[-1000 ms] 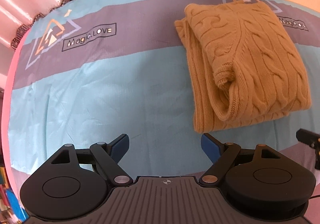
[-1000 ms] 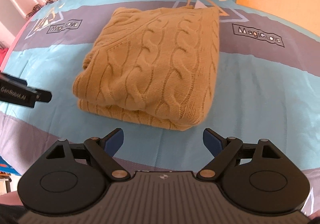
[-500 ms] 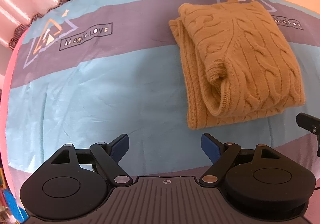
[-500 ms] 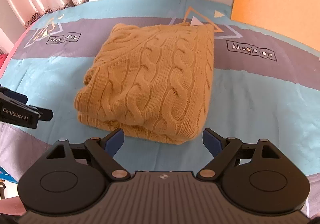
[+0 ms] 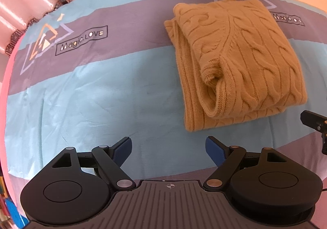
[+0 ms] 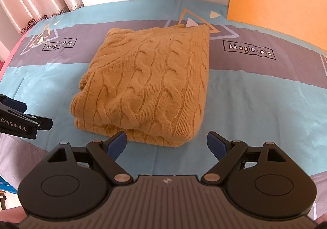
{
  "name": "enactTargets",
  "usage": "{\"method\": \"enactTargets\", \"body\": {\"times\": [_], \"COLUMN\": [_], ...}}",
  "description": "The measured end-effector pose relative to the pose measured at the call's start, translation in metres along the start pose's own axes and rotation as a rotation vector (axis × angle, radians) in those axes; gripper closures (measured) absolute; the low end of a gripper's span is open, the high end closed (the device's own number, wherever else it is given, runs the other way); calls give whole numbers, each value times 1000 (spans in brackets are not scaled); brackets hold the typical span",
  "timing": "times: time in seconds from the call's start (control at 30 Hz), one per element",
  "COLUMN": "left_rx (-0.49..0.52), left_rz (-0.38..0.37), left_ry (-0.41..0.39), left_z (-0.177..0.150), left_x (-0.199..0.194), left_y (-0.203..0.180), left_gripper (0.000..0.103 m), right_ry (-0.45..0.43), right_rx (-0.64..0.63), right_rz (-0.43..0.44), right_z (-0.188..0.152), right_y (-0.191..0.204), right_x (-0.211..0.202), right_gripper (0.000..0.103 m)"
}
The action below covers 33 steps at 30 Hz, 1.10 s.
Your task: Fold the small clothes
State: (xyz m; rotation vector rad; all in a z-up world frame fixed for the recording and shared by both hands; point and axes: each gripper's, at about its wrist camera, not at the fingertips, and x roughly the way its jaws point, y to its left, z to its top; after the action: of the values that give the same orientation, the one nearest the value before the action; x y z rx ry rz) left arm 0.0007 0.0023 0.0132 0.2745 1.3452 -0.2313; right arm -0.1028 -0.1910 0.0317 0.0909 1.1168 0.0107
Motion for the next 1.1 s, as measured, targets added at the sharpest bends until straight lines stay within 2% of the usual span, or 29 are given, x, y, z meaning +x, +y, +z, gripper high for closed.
{"method": "enactTargets", "body": {"times": [1.1], "left_rx": [35], "left_rz": [-45], "left_ry": [-5], "left_z": [2], "left_x": [-1], "left_y": [-1], "left_gripper": [0], "right_ry": [26], "right_rx": [4], "right_rz": [-14], "right_z": [2], "right_y": [7], "right_x": [9], "right_gripper": [13]}}
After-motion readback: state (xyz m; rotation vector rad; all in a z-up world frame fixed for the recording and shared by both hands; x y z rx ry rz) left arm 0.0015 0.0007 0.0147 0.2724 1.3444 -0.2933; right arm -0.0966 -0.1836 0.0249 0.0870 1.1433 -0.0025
